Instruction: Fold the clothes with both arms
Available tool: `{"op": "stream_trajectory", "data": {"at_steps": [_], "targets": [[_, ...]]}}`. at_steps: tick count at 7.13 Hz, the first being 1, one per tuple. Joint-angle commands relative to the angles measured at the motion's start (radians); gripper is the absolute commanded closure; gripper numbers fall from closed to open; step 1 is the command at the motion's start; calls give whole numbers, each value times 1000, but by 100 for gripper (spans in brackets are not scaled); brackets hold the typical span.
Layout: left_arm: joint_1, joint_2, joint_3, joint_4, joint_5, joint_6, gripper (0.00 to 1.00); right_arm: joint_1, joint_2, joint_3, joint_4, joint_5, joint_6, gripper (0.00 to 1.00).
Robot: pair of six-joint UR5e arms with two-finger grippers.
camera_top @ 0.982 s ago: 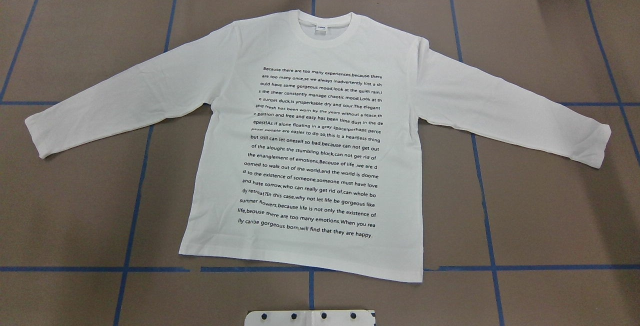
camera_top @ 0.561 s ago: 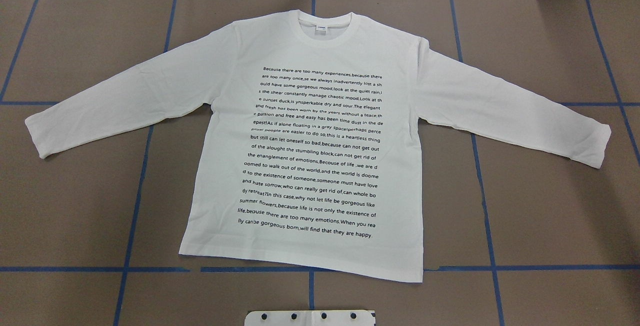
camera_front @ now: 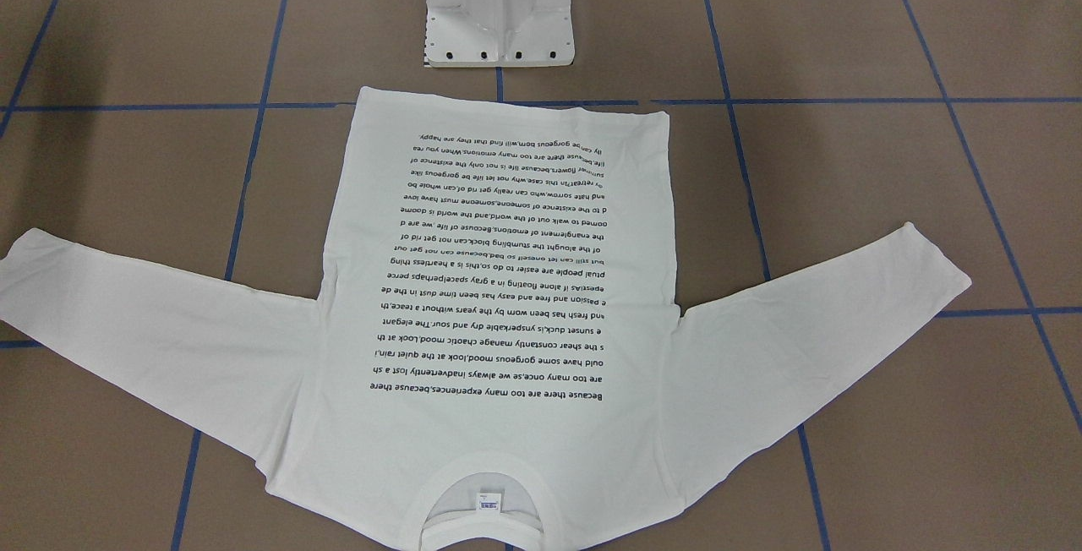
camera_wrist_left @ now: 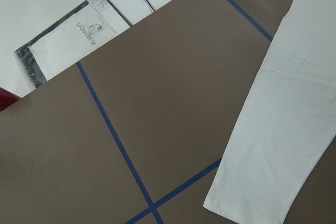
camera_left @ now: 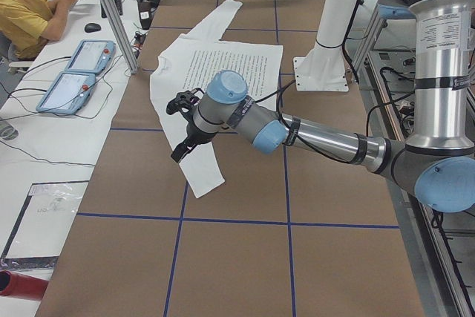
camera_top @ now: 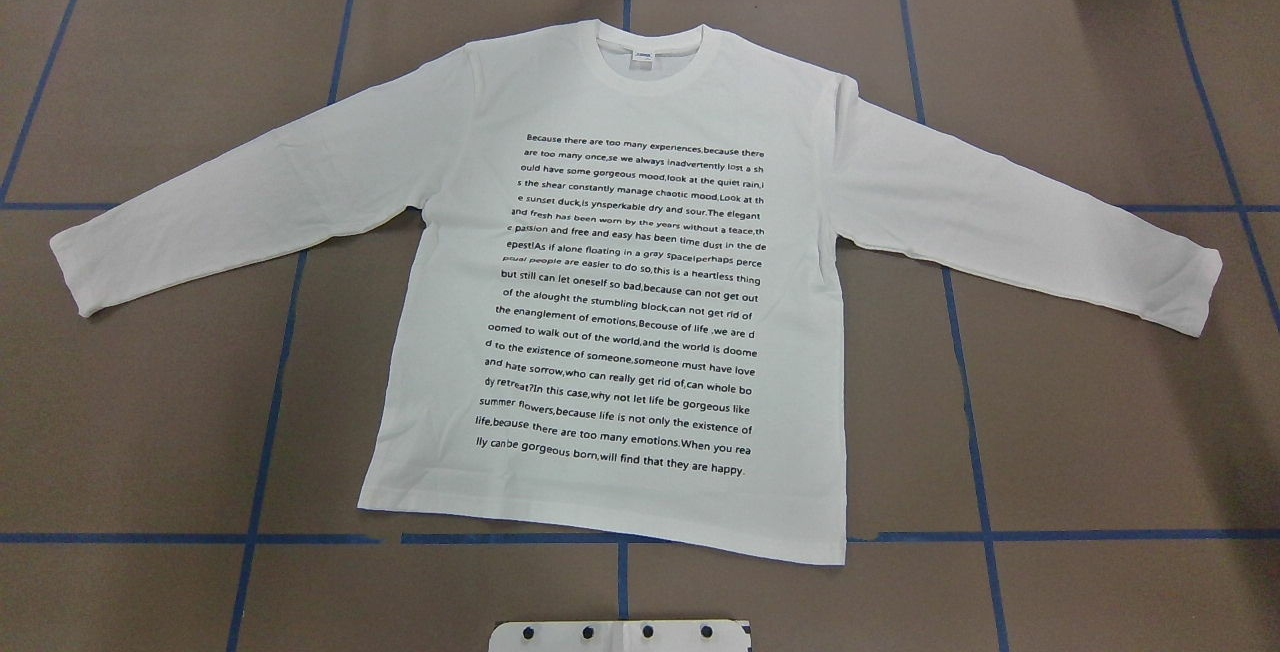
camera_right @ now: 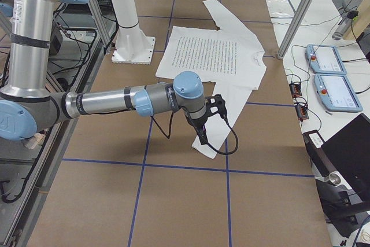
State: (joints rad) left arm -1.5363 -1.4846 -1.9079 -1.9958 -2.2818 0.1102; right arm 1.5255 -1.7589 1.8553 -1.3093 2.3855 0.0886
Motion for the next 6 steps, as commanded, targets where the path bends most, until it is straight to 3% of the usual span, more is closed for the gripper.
{"op": "stream_trajectory", "data": {"at_steps": [1, 3, 4, 6], "targets": [[-2, 3, -8, -1, -4, 2, 0, -130, -1, -138, 340, -84, 353, 3], [-2, 6, -8, -3, -4, 6, 0, -295, -1, -253, 650, -217, 680, 10], [-2, 7, -8, -1, -4, 8, 0, -353, -1, -311, 733, -273, 738, 15], [-2, 7, -10, -3, -4, 9, 0, -439, -13, -324, 756, -360, 798, 22]]}}
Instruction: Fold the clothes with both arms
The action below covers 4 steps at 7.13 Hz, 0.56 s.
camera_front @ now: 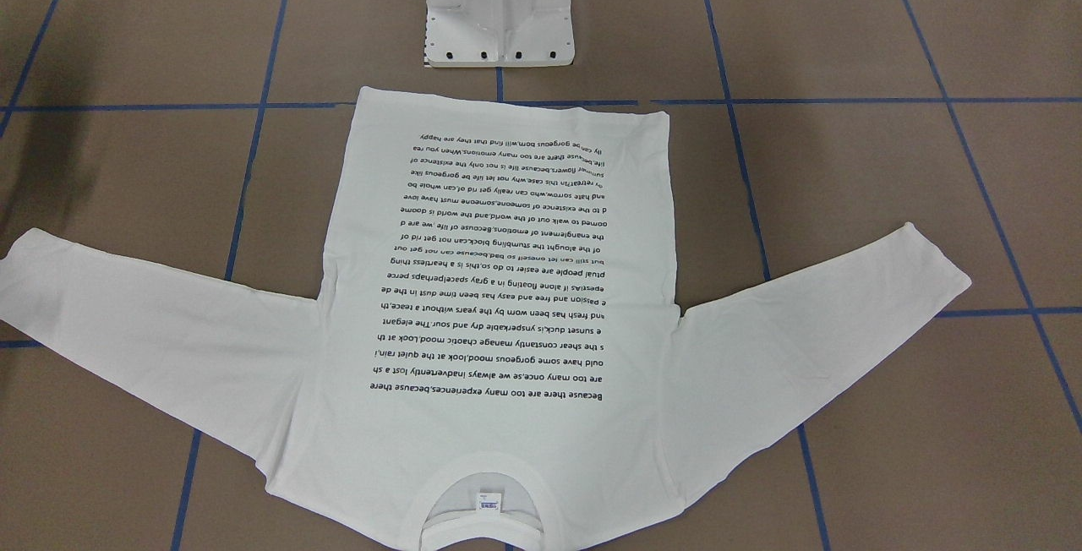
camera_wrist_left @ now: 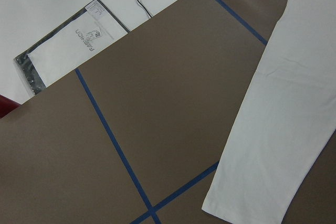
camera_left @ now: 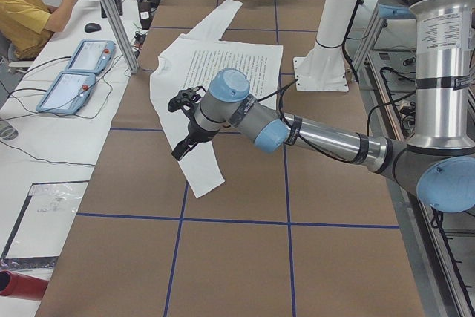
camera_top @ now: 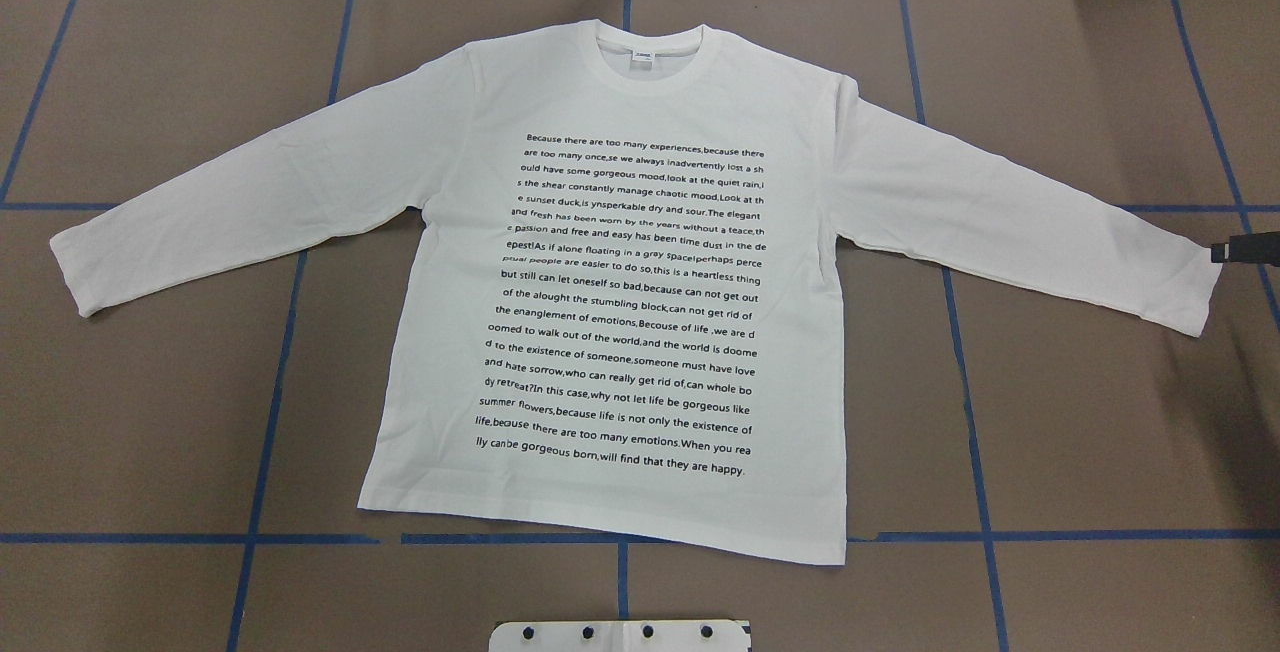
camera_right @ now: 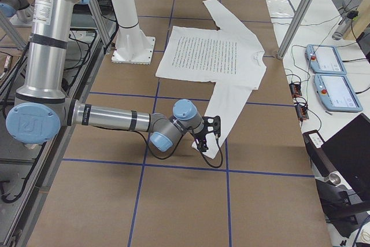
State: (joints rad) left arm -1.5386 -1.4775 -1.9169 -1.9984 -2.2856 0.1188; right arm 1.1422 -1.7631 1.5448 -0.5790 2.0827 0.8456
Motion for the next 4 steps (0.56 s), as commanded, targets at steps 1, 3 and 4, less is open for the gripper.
{"op": "stream_trajectory", "data": {"at_steps": [1, 3, 4], "targets": [[0, 0, -1, -5, 0, 1, 0, -88, -18, -14, 25, -88, 53, 24], [0, 2, 1, -22, 0, -2, 0, -134, -22, -15, 27, -128, 73, 26], [0, 3, 1, -22, 0, -1, 0, -150, -25, -15, 27, -136, 78, 28]]}}
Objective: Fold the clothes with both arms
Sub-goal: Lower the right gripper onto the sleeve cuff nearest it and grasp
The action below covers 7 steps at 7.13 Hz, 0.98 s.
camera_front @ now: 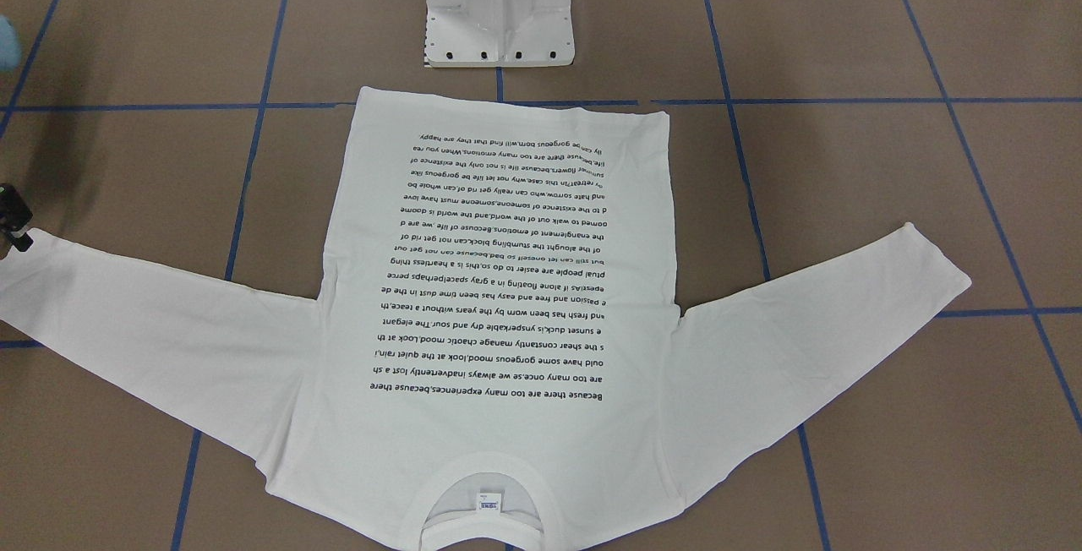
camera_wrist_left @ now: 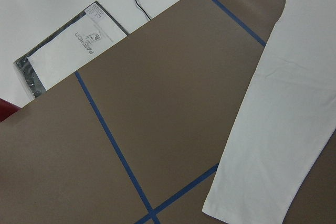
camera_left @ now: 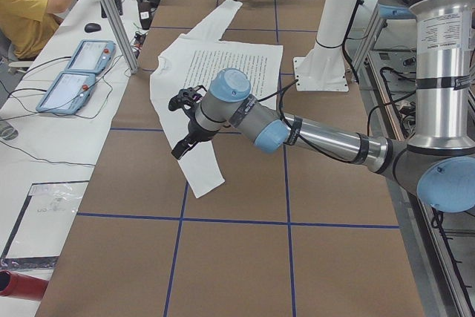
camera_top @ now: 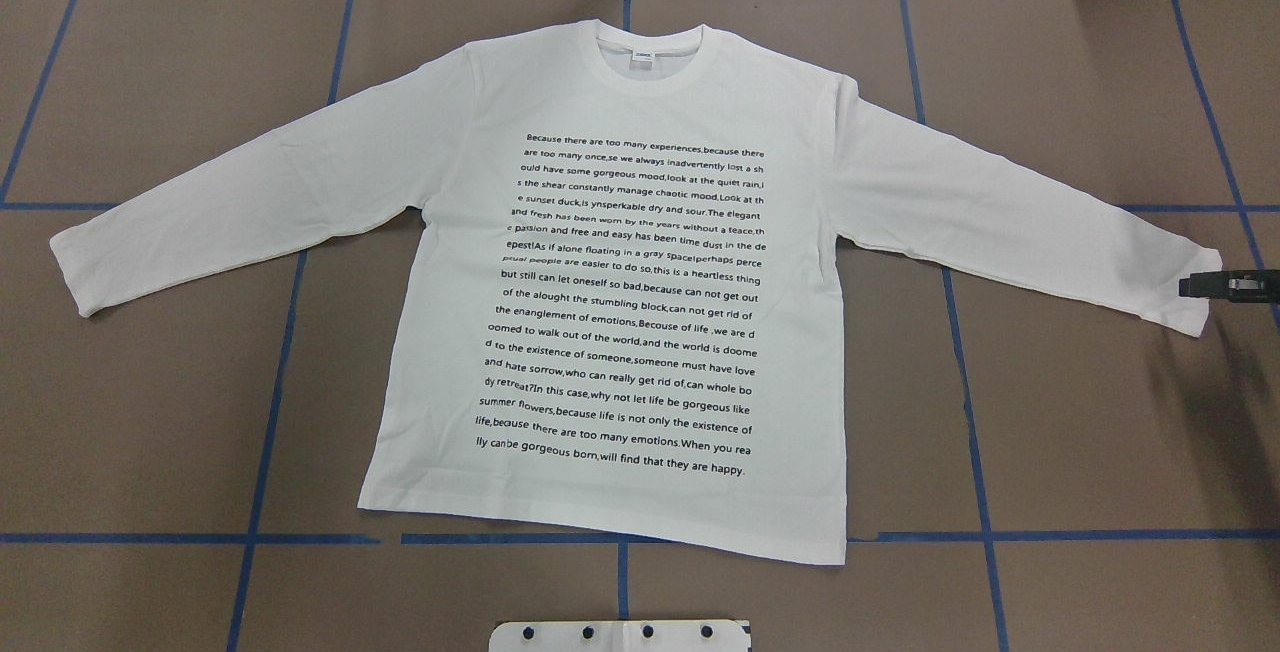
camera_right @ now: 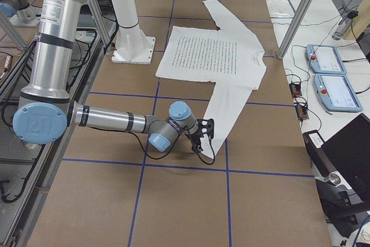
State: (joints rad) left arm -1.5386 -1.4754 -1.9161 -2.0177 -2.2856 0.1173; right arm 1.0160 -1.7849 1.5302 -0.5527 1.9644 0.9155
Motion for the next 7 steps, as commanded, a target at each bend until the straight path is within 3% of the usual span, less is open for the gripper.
{"op": "stream_trajectory", "data": {"at_steps": [1, 4, 5, 6, 7], "targets": [[0, 1, 0, -3, 0, 1, 0, -43, -7, -2, 0, -35, 8, 30], [0, 1, 0, -3, 0, 2, 0, -68, -22, -5, 0, -56, 6, 38], [0, 1, 0, -3, 0, 2, 0, -74, -22, -8, 0, -59, 6, 59], [0, 1, 0, -3, -2, 2, 0, -76, -22, -10, 0, -59, 6, 88], [0, 1, -1, -3, -2, 2, 0, -77, -22, -10, 0, -59, 6, 100]]}}
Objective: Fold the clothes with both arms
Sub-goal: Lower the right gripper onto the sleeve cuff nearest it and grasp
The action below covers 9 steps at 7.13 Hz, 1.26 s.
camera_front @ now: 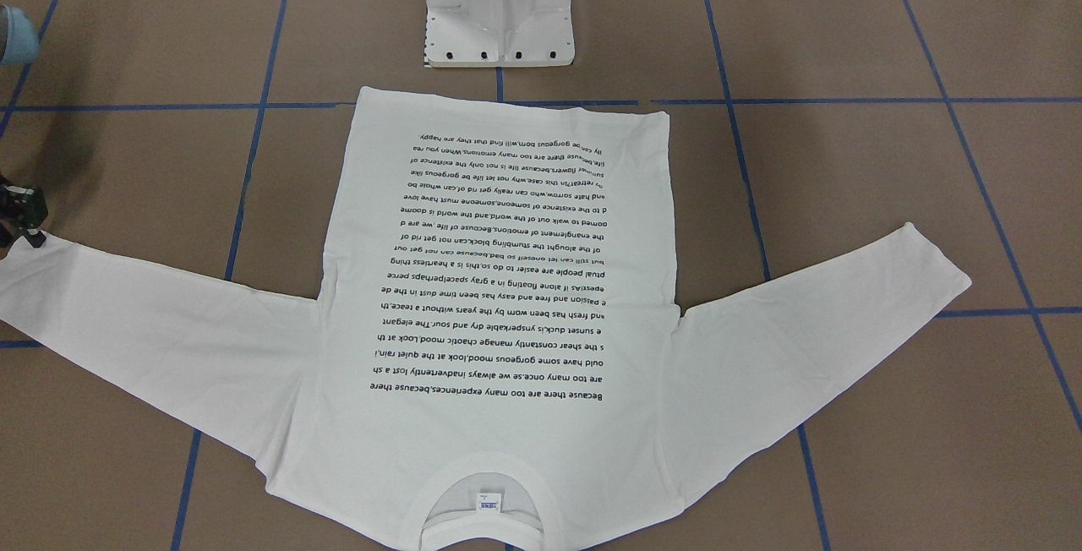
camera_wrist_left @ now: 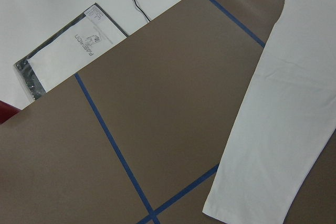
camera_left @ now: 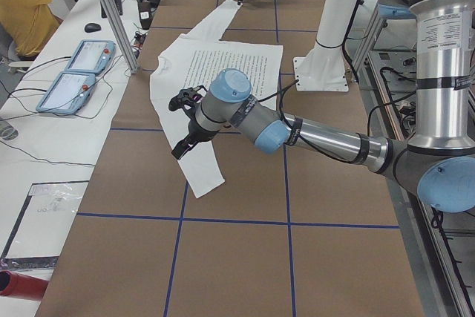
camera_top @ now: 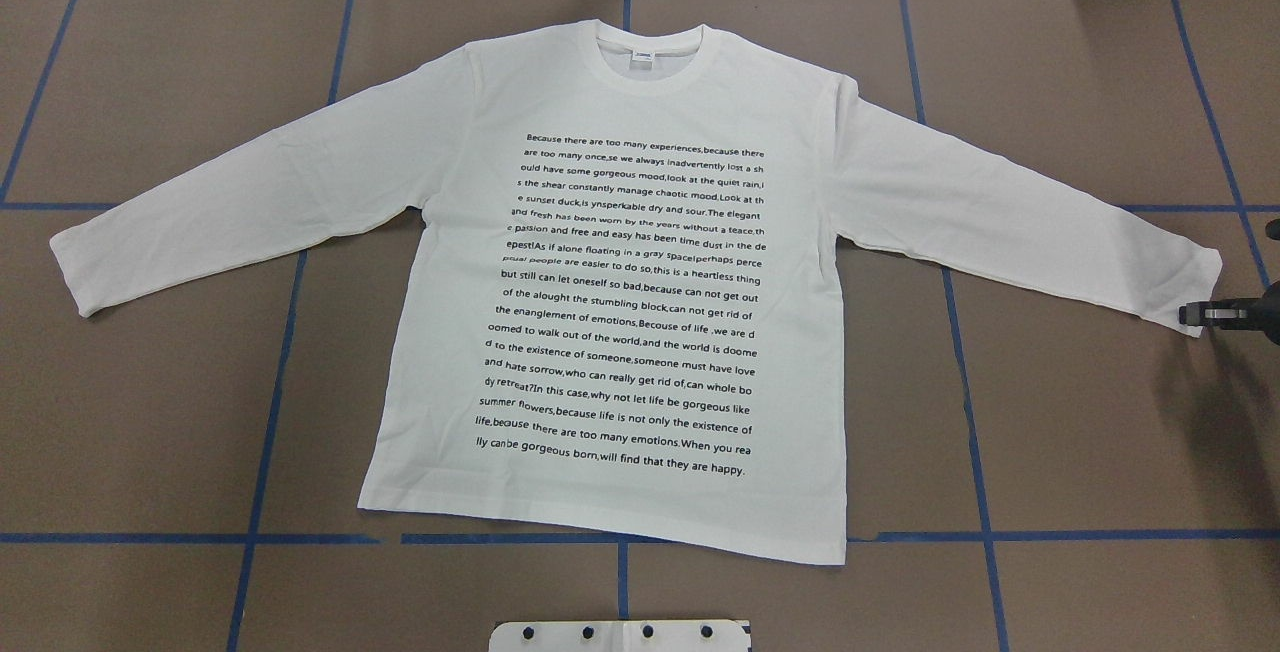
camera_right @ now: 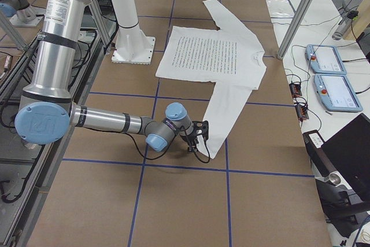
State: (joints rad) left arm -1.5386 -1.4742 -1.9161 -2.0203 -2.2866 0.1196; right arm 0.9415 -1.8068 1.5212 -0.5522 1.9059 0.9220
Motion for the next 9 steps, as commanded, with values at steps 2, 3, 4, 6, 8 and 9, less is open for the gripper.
{"op": "stream_trajectory", "data": {"at_steps": [2, 3, 4, 6, 8, 9], "targets": [[0, 0, -1, 0, -1, 2, 0, 0, 7, 22, -2, 4, -6, 100], [0, 0, -1, 0, -1, 2, 0, 8, 12, 55, -17, 16, -12, 100], [-2, 0, -1, 0, -1, 2, 0, 67, 14, 107, -62, 44, -15, 100], [0, 0, 0, 0, -1, 2, 0, 120, 87, 331, -386, 65, -15, 100], [-2, 3, -1, 0, -1, 2, 0, 123, 337, 424, -742, 47, -9, 100], [-2, 6, 0, 0, -1, 2, 0, 87, 494, 422, -890, 1, -3, 100]]}}
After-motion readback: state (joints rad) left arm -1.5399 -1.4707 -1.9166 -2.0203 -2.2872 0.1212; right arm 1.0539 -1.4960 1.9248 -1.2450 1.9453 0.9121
